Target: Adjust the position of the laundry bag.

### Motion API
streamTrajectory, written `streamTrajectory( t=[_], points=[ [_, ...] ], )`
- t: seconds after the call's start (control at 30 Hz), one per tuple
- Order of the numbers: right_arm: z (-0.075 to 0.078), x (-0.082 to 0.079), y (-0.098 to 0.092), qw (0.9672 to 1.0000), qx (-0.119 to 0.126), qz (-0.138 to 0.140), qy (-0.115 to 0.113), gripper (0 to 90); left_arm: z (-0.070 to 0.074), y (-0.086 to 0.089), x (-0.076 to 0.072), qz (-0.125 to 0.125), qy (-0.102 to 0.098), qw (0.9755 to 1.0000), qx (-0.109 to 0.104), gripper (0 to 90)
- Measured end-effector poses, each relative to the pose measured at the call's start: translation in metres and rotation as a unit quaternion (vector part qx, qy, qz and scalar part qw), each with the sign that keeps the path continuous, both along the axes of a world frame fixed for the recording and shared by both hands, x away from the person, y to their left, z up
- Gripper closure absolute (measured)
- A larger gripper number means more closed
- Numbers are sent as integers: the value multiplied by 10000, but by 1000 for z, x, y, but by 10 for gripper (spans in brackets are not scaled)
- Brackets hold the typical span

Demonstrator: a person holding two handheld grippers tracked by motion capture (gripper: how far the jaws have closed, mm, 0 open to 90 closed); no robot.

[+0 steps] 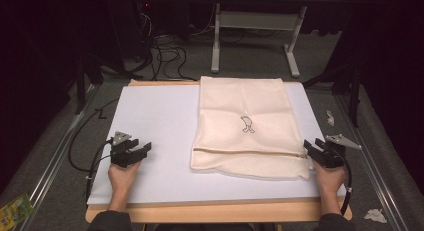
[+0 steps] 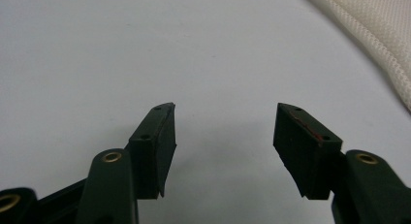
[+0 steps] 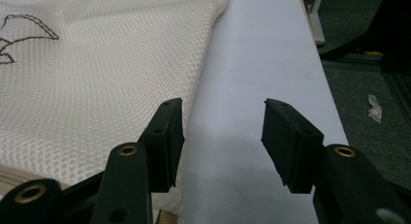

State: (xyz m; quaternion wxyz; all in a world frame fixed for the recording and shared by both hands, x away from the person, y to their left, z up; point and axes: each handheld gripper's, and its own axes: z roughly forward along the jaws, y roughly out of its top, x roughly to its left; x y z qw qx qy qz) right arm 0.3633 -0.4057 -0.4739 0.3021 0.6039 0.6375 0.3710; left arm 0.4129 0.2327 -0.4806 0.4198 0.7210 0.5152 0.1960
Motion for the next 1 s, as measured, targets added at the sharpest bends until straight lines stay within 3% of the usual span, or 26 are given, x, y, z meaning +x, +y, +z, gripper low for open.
streamTrajectory(
  t=[0.23,0.3,0.37,0.53,0.57,0.7,0.8,1.0],
  points=[
    [1,1,-1,9999,46,-93,40,531,6,-3,1,-107,66,9999,4,400],
    [2,1,-2,9997,82,-66,230,543,8,-4,1,-130,62,9999,46,400],
    [2,1,-2,9996,106,-49,249,546,12,-8,1,-188,45,9998,82,400],
    [7,0,-1,9992,155,39,356,545,18,-19,2,-342,46,9994,-5,393],
    [9,-2,-1,9993,87,-75,356,534,19,-21,3,-370,63,9993,-2,390],
    [11,-5,-3,9991,143,-108,376,522,22,-29,3,-424,167,9989,-65,381],
    [13,-5,-3,9981,221,43,574,523,24,-37,4,-530,221,9982,-158,380],
    [14,-5,-1,9968,320,156,721,525,28,-47,5,-669,234,9974,-145,381]
  ],
)
